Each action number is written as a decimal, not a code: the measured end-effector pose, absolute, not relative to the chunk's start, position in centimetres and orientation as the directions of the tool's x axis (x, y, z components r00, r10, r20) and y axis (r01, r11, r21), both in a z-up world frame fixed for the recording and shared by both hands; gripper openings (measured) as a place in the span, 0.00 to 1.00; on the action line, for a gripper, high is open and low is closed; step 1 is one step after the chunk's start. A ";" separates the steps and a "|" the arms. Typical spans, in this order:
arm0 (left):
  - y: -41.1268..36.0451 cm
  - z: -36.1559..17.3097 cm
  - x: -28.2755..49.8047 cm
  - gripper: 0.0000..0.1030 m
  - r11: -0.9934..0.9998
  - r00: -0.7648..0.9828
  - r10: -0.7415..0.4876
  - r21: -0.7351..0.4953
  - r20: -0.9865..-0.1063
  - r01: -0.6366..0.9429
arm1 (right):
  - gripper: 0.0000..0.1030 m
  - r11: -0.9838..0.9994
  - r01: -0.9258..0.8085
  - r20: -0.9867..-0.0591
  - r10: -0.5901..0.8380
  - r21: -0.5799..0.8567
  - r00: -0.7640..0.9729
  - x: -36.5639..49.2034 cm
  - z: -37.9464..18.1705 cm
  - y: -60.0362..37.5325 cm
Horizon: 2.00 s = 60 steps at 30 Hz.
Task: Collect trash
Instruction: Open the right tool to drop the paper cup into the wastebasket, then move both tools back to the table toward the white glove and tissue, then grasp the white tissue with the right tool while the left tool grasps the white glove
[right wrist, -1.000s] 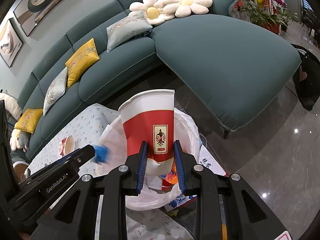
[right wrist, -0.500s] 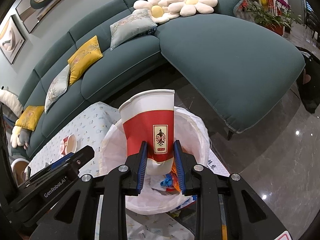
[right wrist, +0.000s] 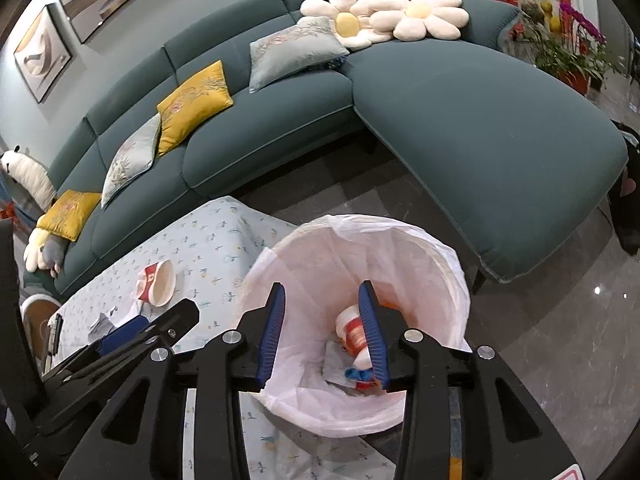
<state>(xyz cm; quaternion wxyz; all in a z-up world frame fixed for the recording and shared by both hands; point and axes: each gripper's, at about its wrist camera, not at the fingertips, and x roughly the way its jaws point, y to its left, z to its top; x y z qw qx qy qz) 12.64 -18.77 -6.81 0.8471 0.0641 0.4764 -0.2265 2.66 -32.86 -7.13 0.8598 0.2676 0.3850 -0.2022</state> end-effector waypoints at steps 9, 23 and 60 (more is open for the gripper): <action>-14.9 -5.9 12.7 0.65 0.909 0.466 -0.315 -0.122 -0.827 0.399 | 0.42 0.805 0.518 -0.761 -0.135 0.289 0.634 3.2 -5.3 -29.6; -4.9 -5.0 14.4 0.74 0.959 0.520 -0.262 -0.159 -0.813 0.234 | 0.44 0.873 0.420 -0.761 -0.094 0.247 0.642 5.7 -3.5 -22.1; 16.0 -14.6 24.9 0.75 0.981 0.448 -0.096 -0.162 -0.889 -0.112 | 0.44 0.970 0.137 -0.876 0.118 0.203 0.467 25.7 -14.3 -2.9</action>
